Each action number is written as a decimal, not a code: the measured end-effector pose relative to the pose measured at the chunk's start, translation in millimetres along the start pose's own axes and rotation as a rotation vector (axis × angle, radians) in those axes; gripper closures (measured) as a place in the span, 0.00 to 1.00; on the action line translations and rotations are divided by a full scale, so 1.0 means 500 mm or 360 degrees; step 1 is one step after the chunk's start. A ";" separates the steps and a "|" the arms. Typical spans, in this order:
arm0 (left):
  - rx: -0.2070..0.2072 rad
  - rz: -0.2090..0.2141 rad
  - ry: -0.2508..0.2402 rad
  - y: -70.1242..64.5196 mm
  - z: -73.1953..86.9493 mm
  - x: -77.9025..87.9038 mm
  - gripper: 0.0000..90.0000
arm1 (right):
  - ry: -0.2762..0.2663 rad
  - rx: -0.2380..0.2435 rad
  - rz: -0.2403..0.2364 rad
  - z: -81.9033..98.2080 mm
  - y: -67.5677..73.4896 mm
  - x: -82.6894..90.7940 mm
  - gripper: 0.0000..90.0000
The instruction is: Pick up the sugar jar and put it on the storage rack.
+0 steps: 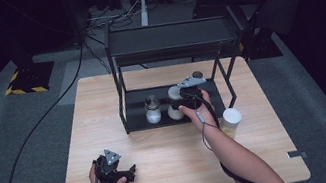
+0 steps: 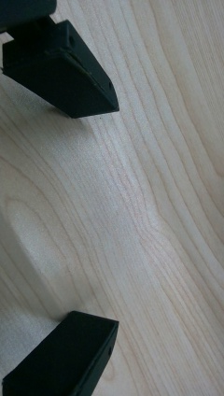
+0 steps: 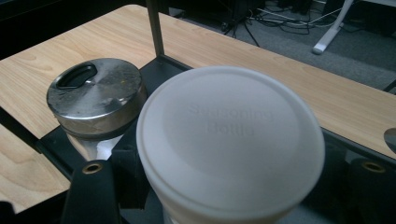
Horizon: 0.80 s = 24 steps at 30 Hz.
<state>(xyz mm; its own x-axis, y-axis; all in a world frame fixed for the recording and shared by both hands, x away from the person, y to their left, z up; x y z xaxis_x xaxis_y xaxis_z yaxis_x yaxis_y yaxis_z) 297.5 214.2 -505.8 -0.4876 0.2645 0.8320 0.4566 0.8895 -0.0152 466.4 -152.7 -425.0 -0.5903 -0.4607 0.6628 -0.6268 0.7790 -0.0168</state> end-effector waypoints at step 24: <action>-0.0001 0.0000 -0.0001 0.000 0.000 0.000 0.01 | -0.0125 0.0019 0.0009 -0.023 0.032 0.214 0.11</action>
<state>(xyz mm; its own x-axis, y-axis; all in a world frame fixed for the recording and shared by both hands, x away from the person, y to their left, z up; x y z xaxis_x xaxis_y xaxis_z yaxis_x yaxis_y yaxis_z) 297.5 214.2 -505.9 -0.4881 0.2648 0.8317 0.4572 0.8892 -0.0148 399.2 -184.8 -345.7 -0.6315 -0.4887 0.6019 -0.6291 0.7768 -0.0293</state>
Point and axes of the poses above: each handheld gripper's, and its own axes: x roughly backward along the jaws, z roughly out of its underside, y roughly to its left, the point moved 8 cm from there along -x, roughly forward along the jaws, and after that the axes turned 10 degrees about y, right-handed, at the moved point
